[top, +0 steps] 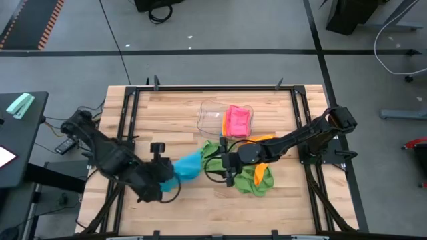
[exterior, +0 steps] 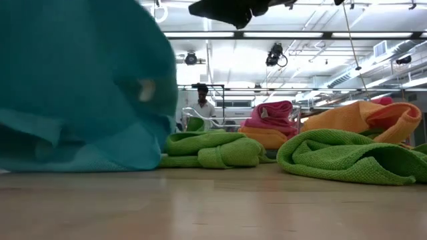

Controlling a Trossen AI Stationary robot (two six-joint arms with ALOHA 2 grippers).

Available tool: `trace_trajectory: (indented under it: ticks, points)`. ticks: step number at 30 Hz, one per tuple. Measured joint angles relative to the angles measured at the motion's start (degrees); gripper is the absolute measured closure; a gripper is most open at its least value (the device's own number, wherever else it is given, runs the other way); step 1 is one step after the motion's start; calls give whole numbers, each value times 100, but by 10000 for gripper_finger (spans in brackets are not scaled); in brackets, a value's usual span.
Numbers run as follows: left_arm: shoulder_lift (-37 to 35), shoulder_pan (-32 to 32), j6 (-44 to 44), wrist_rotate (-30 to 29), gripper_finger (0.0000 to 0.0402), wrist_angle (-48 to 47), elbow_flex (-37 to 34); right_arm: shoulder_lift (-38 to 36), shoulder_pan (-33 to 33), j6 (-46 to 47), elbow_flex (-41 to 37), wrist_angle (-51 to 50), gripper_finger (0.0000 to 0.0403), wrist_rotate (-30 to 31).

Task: Fold microfiber towels
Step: Fold the blue microfiber cloth

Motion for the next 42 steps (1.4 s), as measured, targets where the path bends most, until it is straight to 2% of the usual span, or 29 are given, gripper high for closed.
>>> trace_trajectory:
  ticks: [3, 6, 9, 11, 20, 23, 26, 28, 31, 37, 42]
  points:
    - [-2, -153, 8, 108, 388, 198, 399, 0, 0, 4, 0, -101, 152, -21]
    - [-2, -272, 12, 120, 394, 413, 724, 0, 31, 10, 0, -89, 152, -485]
    - [-4, -370, 17, 111, 384, 664, 944, 0, 116, 1, 39, -84, 152, -971]
    - [-2, -386, 17, 114, 376, 708, 1033, -3, 192, -54, 93, -60, 152, -1050]
    - [31, -366, 177, 74, 394, 720, 1052, 7, 396, -193, 184, -33, 152, -1049]
    - [33, -311, 148, -269, 384, 805, 1052, 98, 391, -24, 184, 132, 152, -954]
    - [32, -226, 166, -682, 379, 884, 1050, 95, 391, 43, 185, 296, 152, -498]
    - [45, -142, 148, -975, 384, 893, 1050, 87, 425, 41, 184, 354, 152, -213]
    - [63, 21, 25, -1178, 393, 877, 1001, 67, 482, -107, 184, 490, 152, -170]
    - [70, 273, -372, -1343, 379, 849, 905, 68, 499, -176, 184, 97, 152, -170]
    - [68, 263, 121, -1354, 388, 1454, 976, 68, 534, -353, 181, -338, 152, -160]
